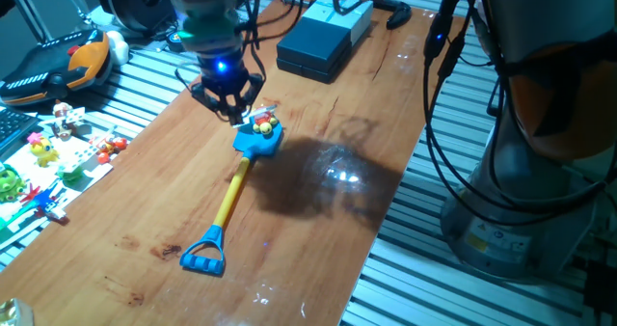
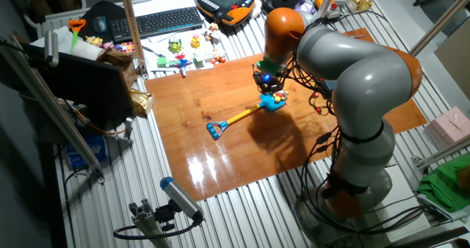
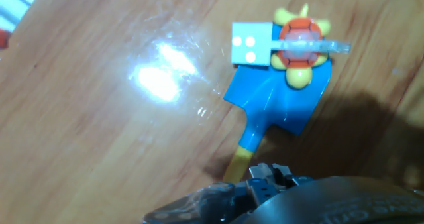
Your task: Use a shovel to scoop up an object
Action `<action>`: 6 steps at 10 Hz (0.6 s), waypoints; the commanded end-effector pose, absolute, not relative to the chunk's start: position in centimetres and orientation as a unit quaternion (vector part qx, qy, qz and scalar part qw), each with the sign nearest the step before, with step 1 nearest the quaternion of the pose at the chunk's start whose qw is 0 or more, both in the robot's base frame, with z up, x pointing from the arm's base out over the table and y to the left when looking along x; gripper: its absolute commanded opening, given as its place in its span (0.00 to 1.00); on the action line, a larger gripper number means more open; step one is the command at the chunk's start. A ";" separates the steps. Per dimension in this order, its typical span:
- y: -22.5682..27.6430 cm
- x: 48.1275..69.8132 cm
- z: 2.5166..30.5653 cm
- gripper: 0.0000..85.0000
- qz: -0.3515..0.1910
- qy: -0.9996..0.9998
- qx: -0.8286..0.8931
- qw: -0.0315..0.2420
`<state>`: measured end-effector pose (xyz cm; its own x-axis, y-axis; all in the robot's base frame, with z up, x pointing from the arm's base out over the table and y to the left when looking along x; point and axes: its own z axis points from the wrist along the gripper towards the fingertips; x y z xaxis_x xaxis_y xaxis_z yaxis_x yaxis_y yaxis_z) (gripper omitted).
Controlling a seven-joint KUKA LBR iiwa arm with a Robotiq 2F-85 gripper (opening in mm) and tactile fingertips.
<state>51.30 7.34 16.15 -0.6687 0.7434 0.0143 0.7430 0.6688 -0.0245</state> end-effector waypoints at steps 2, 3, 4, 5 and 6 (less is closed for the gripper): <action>7.5 51.3 16.0 0.01 0.006 -0.981 -0.193 0.007; 7.5 51.3 16.0 0.01 0.001 -0.981 -0.194 0.007; 7.5 51.4 16.0 0.01 0.000 -0.981 -0.193 0.001; 7.5 51.4 16.0 0.01 0.000 -0.981 -0.193 0.001; 7.5 51.3 16.0 0.01 -0.003 -0.980 -0.197 0.002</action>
